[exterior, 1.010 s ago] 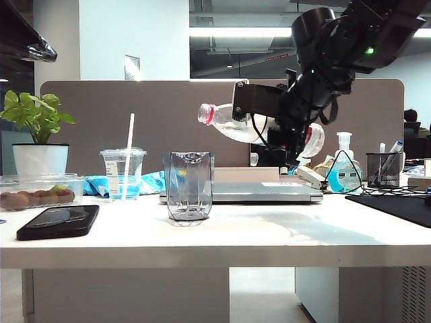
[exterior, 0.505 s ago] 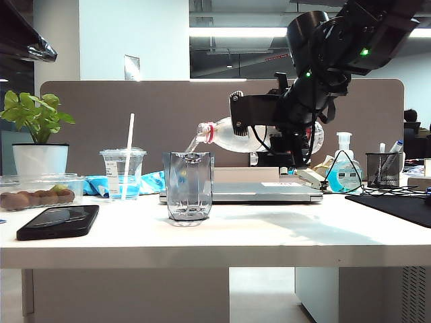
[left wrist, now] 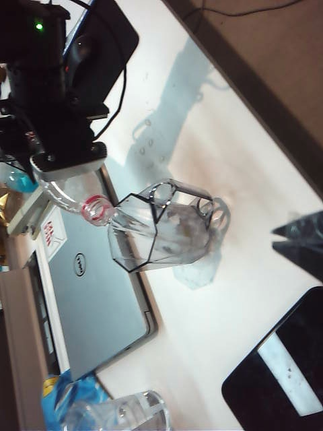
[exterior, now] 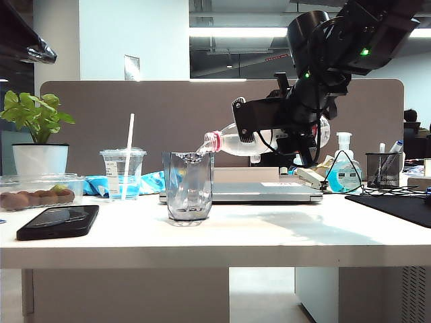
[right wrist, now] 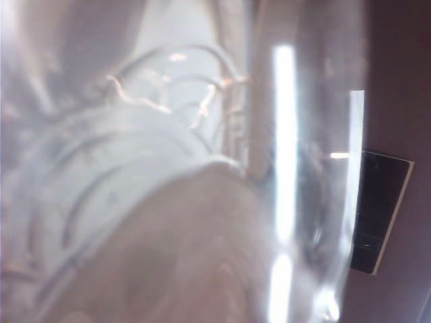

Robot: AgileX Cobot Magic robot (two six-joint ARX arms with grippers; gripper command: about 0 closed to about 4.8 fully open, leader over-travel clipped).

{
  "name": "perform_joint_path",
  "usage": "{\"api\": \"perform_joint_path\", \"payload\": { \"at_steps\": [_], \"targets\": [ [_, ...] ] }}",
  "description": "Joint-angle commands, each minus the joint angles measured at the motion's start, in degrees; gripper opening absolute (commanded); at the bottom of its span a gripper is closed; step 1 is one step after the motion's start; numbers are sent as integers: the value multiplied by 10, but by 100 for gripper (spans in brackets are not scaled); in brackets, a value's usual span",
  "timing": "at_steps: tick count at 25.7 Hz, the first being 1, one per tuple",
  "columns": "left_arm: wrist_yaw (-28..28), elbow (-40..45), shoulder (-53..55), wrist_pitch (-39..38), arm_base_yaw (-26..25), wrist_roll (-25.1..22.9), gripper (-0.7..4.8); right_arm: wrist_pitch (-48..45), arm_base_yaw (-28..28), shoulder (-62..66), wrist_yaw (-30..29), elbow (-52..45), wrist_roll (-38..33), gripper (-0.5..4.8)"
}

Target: Pick up the mineral water bottle on the table and pour water into the mug until it's half full.

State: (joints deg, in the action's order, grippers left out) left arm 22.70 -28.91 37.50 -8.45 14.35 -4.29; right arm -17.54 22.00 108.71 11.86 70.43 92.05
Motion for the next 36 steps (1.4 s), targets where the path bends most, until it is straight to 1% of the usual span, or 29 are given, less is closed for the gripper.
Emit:
{"api": "perform_joint_path", "payload": {
  "at_steps": [1,8,14,18,31,33,35,36],
  "targets": [
    [0,-3,-1,-6,-1,-2,-5,-36,1,-9,1,5,3,220],
    [0,-3,-1,-9,-1,-2,-5,-44,2,-9,3,5,43,220],
    [0,-3,-1,-9,-1,-2,-5,-81,5,-9,3,5,43,220],
    [0,-3,-1,-9,-1,-2,-5,-85,9,-9,2,5,64,220],
    [0,-3,-1,-9,-1,-2,-5,-97,12,-9,1,5,63,220],
    [0,-3,-1,-9,-1,-2,-5,-94,12,-9,1,4,53,220],
    [0,-3,-1,-9,-1,-2,-5,-82,12,-9,1,4,18,220],
    [0,-3,-1,-9,-1,-2,-5,-58,12,-9,2,4,-18,220]
  ]
}}
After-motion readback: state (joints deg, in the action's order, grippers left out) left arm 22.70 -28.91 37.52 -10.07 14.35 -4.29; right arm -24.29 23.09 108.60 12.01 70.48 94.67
